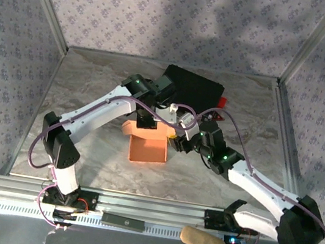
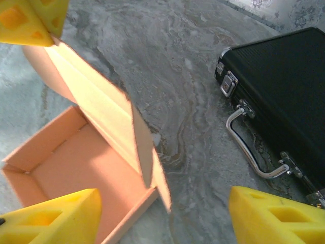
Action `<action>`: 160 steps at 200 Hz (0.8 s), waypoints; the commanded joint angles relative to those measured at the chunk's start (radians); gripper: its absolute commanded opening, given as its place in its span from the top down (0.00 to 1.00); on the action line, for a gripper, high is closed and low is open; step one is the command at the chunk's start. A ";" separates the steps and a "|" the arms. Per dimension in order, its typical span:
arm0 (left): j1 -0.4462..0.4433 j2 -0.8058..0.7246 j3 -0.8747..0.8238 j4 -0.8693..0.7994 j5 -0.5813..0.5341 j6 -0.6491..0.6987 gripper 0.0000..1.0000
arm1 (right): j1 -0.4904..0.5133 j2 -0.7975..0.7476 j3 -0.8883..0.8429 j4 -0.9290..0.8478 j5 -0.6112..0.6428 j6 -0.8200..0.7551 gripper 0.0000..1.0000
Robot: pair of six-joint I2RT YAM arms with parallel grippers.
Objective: Fold the paper box
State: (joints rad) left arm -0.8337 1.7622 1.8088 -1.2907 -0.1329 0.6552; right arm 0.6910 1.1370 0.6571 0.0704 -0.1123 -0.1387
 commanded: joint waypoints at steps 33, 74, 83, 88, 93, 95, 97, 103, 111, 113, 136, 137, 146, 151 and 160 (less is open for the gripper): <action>0.026 0.025 0.006 0.091 0.055 0.017 0.84 | -0.061 0.085 0.051 0.016 -0.067 -0.036 0.34; 0.059 -0.036 -0.025 0.200 0.061 -0.089 0.55 | -0.082 0.125 0.101 -0.030 -0.120 -0.029 0.35; 0.069 -0.050 -0.014 0.205 0.053 -0.127 0.54 | -0.086 0.145 0.129 -0.063 -0.126 -0.023 0.35; 0.075 -0.059 -0.008 0.205 0.044 -0.153 0.54 | -0.091 0.153 0.143 -0.075 -0.130 -0.021 0.35; 0.086 -0.071 -0.006 0.206 0.031 -0.177 0.53 | -0.093 0.160 0.152 -0.084 -0.129 -0.019 0.35; 0.090 -0.076 -0.006 0.206 0.025 -0.190 0.53 | -0.094 0.162 0.155 -0.088 -0.127 -0.018 0.35; 0.094 -0.080 -0.007 0.207 0.019 -0.200 0.53 | -0.095 0.164 0.159 -0.092 -0.125 -0.015 0.35; 0.107 -0.097 -0.012 0.208 -0.002 -0.240 0.53 | -0.100 0.168 0.169 -0.099 -0.123 -0.010 0.35; 0.135 -0.119 -0.021 0.207 -0.044 -0.328 0.42 | -0.109 0.171 0.180 -0.110 -0.128 -0.005 0.35; 0.142 -0.128 -0.026 0.206 -0.055 -0.349 0.39 | -0.112 0.170 0.181 -0.113 -0.128 -0.002 0.35; 0.287 -0.209 -0.098 0.152 0.049 -0.555 0.28 | -0.142 0.172 0.220 -0.153 -0.165 0.027 0.35; 0.293 -0.213 -0.103 0.150 0.060 -0.561 0.28 | -0.144 0.172 0.222 -0.156 -0.168 0.028 0.35; 0.351 -0.246 -0.159 0.150 0.143 -0.601 0.28 | -0.153 0.178 0.236 -0.182 -0.192 0.035 0.35; 0.374 -0.263 -0.194 0.156 0.175 -0.610 0.28 | -0.159 0.184 0.251 -0.197 -0.206 0.037 0.36; 0.407 -0.282 -0.253 0.169 0.221 -0.610 0.27 | -0.165 0.198 0.277 -0.229 -0.227 0.035 0.36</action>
State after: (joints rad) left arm -0.5117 1.5433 1.6695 -1.0954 -0.0654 0.2047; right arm 0.5457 1.3071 0.8608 -0.0597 -0.2638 -0.1318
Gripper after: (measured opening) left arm 0.722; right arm 0.644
